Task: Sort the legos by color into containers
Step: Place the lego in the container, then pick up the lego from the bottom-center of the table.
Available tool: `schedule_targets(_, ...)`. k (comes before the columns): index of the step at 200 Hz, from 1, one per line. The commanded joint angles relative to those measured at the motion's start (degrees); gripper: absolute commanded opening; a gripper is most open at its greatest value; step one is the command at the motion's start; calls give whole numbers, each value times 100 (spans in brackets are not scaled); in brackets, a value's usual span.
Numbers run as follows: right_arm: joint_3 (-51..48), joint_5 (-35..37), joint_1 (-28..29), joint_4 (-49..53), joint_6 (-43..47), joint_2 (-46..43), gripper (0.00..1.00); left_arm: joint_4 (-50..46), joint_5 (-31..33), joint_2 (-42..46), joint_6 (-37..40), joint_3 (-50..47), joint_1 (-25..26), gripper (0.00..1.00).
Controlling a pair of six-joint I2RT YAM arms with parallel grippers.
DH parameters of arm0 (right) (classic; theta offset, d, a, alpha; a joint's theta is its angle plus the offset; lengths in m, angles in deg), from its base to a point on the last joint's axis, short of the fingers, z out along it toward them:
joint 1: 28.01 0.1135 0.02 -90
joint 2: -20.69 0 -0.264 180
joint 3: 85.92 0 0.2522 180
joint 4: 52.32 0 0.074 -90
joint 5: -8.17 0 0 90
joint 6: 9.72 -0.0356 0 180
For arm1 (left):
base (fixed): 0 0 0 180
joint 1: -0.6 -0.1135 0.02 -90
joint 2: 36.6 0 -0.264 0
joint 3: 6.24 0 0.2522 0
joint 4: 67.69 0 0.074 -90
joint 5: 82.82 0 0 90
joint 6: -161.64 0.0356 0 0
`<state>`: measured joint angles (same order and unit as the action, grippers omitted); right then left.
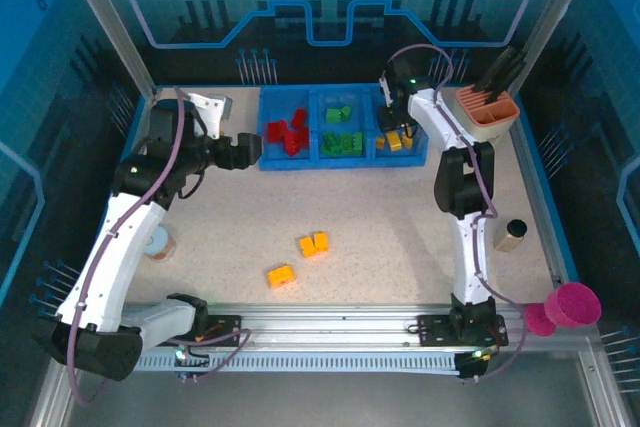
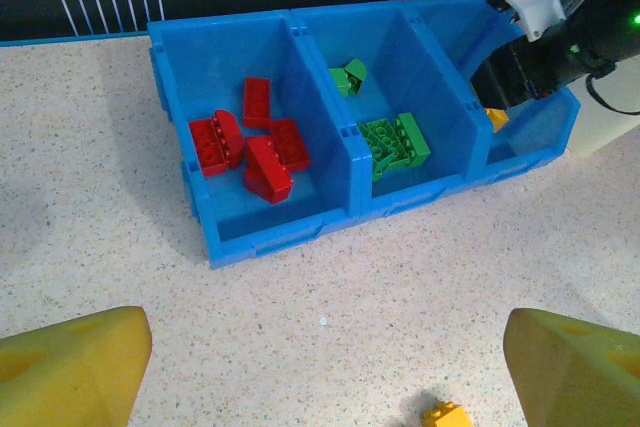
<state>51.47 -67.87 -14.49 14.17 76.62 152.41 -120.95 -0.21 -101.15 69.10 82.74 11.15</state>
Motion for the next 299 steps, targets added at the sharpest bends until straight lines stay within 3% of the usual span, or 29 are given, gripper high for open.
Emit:
schedule_targets(1, -352, 22, 140, 207, -6, -1010, 55, 148, -69, 46, 70, 71, -70, 92)
schedule_targets(22, -1135, 139, 579, 236, -238, -1868, 55, 193, -84, 84, 53, 31, -70, 92)
schedule_targets(38, -2023, -79, 1262, -91, -323, -2633, 55, 212, -91, 143, 44, -24, -75, 92)
schedule_targets(55, -3118, -494, 2381, -781, 318, -3300, 60, 199, -99, 266, 59, -89, -104, 93)
schedule_targets(80, -3990, -1042, 3913, -1243, 1502, -3572, 67, 74, -144, 480, 85, -144, -188, 94)
schedule_targets(112, -4251, -1095, 5071, -1562, 2423, -3454, 71, 70, -131, 862, 129, -264, -271, 95)
schedule_targets(173, -3734, -1504, 5468, -1087, 3388, -2458, 75, 166, -217, 1189, 79, -538, -299, 96)
schedule_targets(219, -3479, -1804, 5714, -1046, 3486, -1841, 76, 233, -205, 1347, 96, -675, -299, 96)
schedule_targets(274, -3473, -1332, 5778, -1280, 3381, -1225, 77, 337, -191, 1384, 92, -805, -299, 97)
schedule_targets(299, -3628, -1188, 5744, -1437, 3389, -1174, 70, 391, -233, 1353, 61, -866, -299, 97)
